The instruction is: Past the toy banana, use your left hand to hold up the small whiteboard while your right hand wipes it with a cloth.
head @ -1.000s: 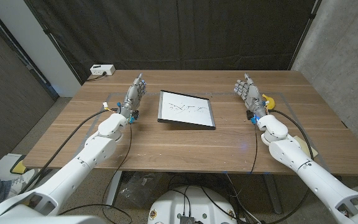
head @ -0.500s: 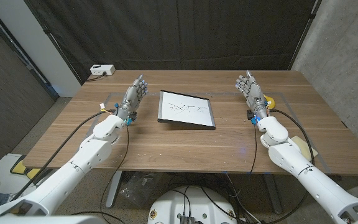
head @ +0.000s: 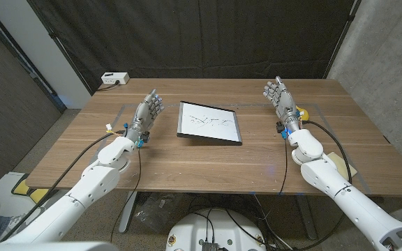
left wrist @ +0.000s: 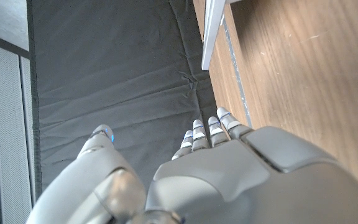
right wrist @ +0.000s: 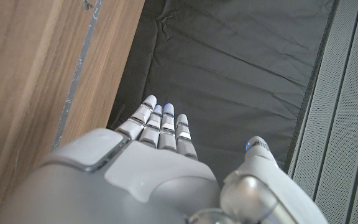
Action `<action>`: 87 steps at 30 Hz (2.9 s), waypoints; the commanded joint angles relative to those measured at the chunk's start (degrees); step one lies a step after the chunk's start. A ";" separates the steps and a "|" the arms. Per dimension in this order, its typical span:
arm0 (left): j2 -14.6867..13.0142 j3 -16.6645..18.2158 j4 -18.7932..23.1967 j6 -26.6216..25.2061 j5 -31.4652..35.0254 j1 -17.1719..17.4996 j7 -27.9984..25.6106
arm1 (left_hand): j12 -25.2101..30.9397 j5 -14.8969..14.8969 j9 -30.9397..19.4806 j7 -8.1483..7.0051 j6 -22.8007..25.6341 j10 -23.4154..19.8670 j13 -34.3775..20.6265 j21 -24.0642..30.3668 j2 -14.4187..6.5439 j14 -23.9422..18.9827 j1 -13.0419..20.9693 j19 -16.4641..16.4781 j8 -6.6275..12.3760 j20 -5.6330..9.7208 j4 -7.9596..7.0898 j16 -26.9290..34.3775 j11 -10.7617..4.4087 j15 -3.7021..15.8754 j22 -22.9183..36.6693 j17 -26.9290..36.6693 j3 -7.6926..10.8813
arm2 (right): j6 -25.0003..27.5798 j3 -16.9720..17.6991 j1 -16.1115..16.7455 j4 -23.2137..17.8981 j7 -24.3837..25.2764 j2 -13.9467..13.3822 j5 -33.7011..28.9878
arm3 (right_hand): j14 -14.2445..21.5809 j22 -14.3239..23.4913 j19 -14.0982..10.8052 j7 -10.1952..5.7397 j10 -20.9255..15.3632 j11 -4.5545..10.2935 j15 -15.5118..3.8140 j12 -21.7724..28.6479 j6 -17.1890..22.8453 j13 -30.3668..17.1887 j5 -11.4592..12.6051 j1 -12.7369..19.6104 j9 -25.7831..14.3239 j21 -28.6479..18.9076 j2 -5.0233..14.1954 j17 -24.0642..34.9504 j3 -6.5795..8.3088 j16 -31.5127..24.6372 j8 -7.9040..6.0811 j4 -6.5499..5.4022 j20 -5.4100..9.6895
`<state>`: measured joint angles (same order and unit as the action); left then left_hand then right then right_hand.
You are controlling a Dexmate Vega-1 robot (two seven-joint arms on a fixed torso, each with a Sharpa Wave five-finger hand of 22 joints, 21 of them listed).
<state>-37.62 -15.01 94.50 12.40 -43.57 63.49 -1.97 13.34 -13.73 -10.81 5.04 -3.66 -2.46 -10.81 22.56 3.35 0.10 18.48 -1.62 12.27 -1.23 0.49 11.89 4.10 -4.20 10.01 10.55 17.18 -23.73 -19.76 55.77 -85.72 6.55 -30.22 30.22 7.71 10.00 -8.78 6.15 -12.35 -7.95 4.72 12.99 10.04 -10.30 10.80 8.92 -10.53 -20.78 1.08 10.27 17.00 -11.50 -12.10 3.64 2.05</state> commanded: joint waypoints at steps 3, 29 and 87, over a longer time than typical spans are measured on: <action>-3.48 3.89 5.04 -3.46 -5.90 5.79 1.17 | -0.04 0.56 -0.28 0.75 -0.12 -0.69 -0.22 0.49 -0.39 -0.75 1.55 1.48 -0.08 -0.93 0.71 0.16 0.11 -0.46 0.28 0.11 0.46 | 2.59 0.10 1.22 -2.64 0.34 -0.70 0.94 | 0.45 0.25 -0.42 0.02 -0.72 -0.11 0.19 0.25 0.48 -0.27 -0.19 0.70 -0.23 0.12 -0.01 0.12 -0.02 -0.13 -0.15 0.32 0.41; -7.52 10.01 7.21 -17.67 -24.43 8.13 8.48 | 0.52 2.39 -0.48 2.97 3.26 -5.14 -0.34 1.99 -2.33 -6.94 6.74 9.88 0.61 -3.53 3.14 0.83 1.04 -1.74 0.25 0.19 2.24 | 6.90 -0.83 1.81 -6.69 1.40 -0.89 1.75 | 1.14 0.29 -0.91 -0.15 -1.37 -0.19 0.40 0.29 0.89 -0.28 -0.34 0.71 -0.26 0.52 0.16 0.22 -0.06 -0.11 -0.01 0.46 0.06; -8.75 1.20 3.95 -43.93 -34.01 -9.14 1.84 | 0.74 3.31 -0.51 4.59 13.82 -15.33 -0.45 3.44 -4.64 -17.61 14.89 23.82 1.76 -4.65 6.94 0.27 0.07 -0.37 0.18 0.05 5.12 | 6.62 -0.40 3.07 -6.57 1.07 -1.40 2.63 | 3.26 0.35 -3.08 -0.48 -3.90 0.08 0.41 0.73 2.41 -0.32 -0.48 0.64 -0.31 1.15 0.38 0.31 -0.26 -0.21 0.10 0.80 -0.44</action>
<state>-47.10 -11.14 100.01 -28.80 -78.06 57.84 -0.87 13.99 -10.35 -11.18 7.59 9.74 -17.40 -11.06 25.94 -0.61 -17.09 33.08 21.71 13.61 -5.92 7.15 12.07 4.10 -4.41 9.99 10.38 21.90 -16.80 -20.07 58.61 -92.55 7.91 -31.53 32.81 10.17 10.28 -11.34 5.60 -15.63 -7.94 5.12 13.43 11.81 -10.64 10.35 8.92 -10.52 -19.68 1.08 10.26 16.44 -11.49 -12.10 4.19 1.34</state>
